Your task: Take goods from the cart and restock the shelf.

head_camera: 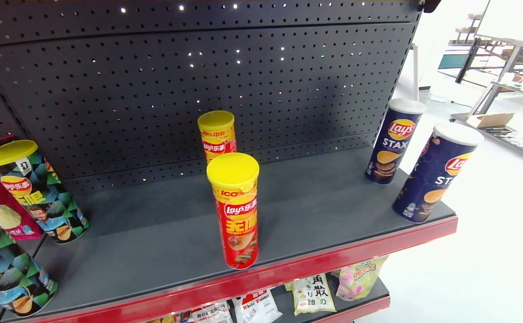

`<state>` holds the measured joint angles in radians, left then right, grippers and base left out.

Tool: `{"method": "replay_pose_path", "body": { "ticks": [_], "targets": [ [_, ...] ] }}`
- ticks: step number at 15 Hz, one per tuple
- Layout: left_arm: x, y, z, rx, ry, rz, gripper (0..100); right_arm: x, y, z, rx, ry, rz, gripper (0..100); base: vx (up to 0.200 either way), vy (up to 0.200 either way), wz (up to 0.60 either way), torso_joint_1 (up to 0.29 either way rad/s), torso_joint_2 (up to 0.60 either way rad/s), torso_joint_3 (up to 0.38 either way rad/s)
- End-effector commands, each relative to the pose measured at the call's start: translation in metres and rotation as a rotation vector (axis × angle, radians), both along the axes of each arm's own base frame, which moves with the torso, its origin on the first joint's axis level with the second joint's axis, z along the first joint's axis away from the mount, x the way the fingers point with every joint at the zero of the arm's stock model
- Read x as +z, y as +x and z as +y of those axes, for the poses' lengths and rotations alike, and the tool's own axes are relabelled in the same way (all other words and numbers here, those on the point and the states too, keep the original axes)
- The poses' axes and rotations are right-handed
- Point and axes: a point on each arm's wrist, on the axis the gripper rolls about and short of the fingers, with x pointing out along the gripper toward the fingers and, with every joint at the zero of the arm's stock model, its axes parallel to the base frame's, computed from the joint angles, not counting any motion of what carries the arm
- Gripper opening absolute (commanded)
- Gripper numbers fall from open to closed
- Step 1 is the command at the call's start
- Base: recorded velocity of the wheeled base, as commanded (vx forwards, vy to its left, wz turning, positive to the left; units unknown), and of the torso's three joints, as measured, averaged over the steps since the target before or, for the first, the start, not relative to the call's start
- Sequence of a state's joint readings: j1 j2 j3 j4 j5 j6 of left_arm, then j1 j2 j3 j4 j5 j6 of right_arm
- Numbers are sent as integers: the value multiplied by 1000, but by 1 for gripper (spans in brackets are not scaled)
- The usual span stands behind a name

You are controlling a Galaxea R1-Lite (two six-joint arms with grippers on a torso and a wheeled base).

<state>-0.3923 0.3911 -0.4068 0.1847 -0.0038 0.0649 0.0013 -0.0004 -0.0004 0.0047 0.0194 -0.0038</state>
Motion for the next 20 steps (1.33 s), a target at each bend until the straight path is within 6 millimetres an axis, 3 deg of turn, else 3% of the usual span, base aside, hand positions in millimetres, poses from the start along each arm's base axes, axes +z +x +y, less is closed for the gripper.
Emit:
{"method": "replay_pose_path", "body": {
  "ticks": [1, 3, 7, 12, 16, 20],
  "targets": [
    [-3, -20, 10, 62, -32, -88, 100, 0, 0, 0, 1, -1, -1, 100, 0, 0, 0, 0, 0, 0],
    [5, -22, 10, 156, -49, -70, 100, 0, 0, 0, 1, -1, 1, 100, 0, 0, 0, 0, 0, 0],
    [0, -24, 3, 458, -30, -27, 100, 0, 0, 0, 1, -1, 1, 100, 0, 0, 0, 0, 0, 0],
    [-27, -47, 2, 488, -52, -93, 100, 0, 0, 0, 1, -1, 1, 100, 0, 0, 0, 0, 0, 0],
    [-29, -48, -4, 621, -28, -21, 100, 0, 0, 0, 1, 1, 1, 100, 0, 0, 0, 0, 0, 0],
    [-36, -53, -5, 628, -26, -1, 100, 0, 0, 0, 1, 1, 1, 100, 0, 0, 0, 0, 0, 0]
  ]
}}
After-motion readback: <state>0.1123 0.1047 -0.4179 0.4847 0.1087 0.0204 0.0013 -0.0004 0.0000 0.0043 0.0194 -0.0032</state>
